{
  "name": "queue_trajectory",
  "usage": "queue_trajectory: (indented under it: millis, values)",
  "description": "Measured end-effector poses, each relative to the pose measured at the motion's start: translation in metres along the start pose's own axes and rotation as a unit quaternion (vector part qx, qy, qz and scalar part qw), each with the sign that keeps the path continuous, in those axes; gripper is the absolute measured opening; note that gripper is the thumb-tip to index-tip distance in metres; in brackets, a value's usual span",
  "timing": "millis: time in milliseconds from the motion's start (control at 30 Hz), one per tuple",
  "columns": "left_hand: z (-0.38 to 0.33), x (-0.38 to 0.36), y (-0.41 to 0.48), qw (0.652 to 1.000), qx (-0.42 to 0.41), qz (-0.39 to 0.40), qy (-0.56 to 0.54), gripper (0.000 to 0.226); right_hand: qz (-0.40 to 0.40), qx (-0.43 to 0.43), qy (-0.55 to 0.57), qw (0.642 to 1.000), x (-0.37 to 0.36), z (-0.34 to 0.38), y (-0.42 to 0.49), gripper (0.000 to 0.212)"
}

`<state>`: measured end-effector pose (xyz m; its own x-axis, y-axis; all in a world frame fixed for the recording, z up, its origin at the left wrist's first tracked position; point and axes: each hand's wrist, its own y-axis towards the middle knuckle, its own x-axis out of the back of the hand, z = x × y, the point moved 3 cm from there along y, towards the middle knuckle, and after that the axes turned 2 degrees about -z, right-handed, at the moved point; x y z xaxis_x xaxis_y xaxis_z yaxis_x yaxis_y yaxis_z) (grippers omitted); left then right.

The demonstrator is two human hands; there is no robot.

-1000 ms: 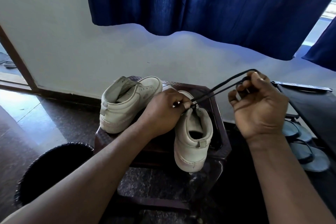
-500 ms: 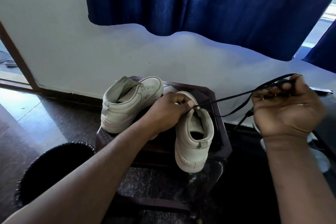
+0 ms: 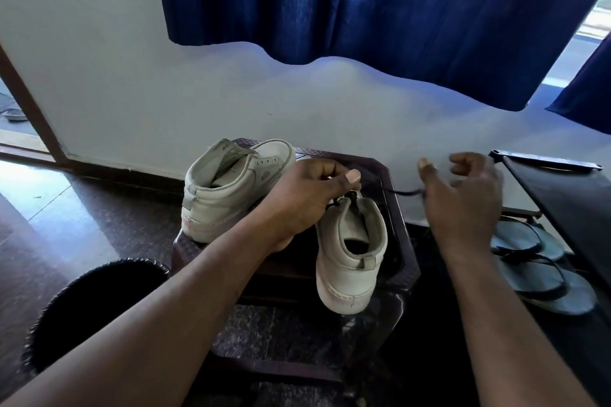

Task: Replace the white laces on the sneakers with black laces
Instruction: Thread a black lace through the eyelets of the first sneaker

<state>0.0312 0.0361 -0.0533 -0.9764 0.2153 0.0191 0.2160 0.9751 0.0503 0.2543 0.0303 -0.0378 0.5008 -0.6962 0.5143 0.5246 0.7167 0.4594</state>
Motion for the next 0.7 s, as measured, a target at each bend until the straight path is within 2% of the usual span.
queue_trajectory:
  millis: [67,133,200,267,367,400,467,533,633,700]
  values:
    - [-0.002,-0.003,-0.001,1.0,-0.005,0.007,0.02,0.02,0.064,0.077,0.063,0.993,-0.008,0.018,-0.012,0.029]
    - [-0.005,-0.005,-0.003,0.999,-0.02,-0.003,0.048,0.018,0.197,0.108,0.122,0.967,-0.024,0.031,-0.024,0.033]
    - [-0.006,-0.003,-0.003,0.997,-0.036,-0.015,0.073,0.021,0.308,0.09,0.162,0.933,-0.036,0.035,-0.034,0.047]
    - [-0.004,0.001,0.0,0.996,-0.034,-0.021,0.081,0.02,0.347,0.044,0.225,0.909,-0.038,0.037,-0.036,0.047]
    - [-0.002,0.007,0.002,0.996,-0.024,-0.03,0.084,0.02,0.33,-0.039,0.347,0.877,-0.031,0.04,-0.034,0.032]
    - [-0.001,0.008,0.002,0.995,-0.023,-0.028,0.092,0.023,0.321,-0.084,0.41,0.85,-0.028,0.04,-0.032,0.032]
    - [0.0,0.012,0.003,0.991,-0.016,-0.035,0.126,0.027,0.306,-0.152,0.536,0.772,-0.02,0.037,-0.025,0.024]
    - [0.003,0.021,0.006,0.983,-0.004,-0.07,0.17,0.028,0.279,-0.172,0.612,0.72,-0.01,0.031,-0.012,0.025]
    - [0.006,0.032,0.005,0.954,0.014,-0.126,0.273,0.027,0.228,-0.168,0.654,0.702,0.004,0.019,0.007,0.033]
    - [0.005,0.031,0.003,0.947,0.013,-0.148,0.286,0.019,0.215,-0.159,0.633,0.726,0.007,0.016,0.01,0.032]
